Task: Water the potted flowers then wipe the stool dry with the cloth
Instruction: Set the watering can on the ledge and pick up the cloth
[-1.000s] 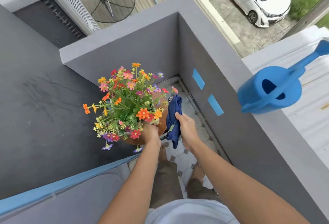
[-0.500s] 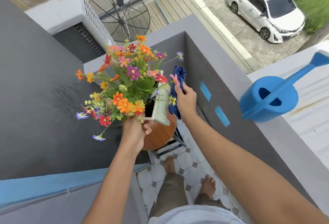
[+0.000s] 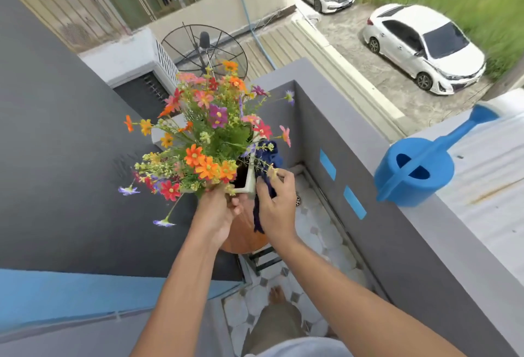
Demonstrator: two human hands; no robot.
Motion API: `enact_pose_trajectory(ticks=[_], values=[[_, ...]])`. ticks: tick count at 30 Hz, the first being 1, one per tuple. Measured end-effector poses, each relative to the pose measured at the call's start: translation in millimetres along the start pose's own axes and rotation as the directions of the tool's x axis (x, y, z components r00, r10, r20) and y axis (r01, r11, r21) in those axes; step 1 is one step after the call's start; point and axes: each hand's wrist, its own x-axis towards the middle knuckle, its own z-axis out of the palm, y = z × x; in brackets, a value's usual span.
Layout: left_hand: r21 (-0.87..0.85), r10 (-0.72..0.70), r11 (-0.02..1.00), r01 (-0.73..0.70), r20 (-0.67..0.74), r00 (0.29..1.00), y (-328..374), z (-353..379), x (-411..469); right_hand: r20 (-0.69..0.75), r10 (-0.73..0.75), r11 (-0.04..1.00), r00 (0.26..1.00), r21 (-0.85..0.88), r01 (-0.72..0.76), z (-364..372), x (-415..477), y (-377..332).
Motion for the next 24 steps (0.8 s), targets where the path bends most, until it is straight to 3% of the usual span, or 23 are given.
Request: enact_pose_trajectory(ticks=[3,10,19,24], values=[[0.009,-0.009,1.000,0.009,0.017,1.000,2,-4,-2,-0.010,0.088,0.994,0.996,0.062,-0.087,6,27,-20],[-0.015,-0.014,1.000,0.016,0.107,0.994,23,-21,1,-0.057,0.130,0.991,0.990,-0.033,-0.132,32,112,-54],[-0.060,0.037,0.998,-0.030,0.113,0.993,67,-48,49,0.002,-0.272,0.962,0.962,-0.022,0.272,73,21,-58],[-0.034,0.047,0.999,-0.042,0.166,0.985,76,-61,50,-0.031,-0.174,0.982,0.984,-0.078,0.171,84,10,-32]])
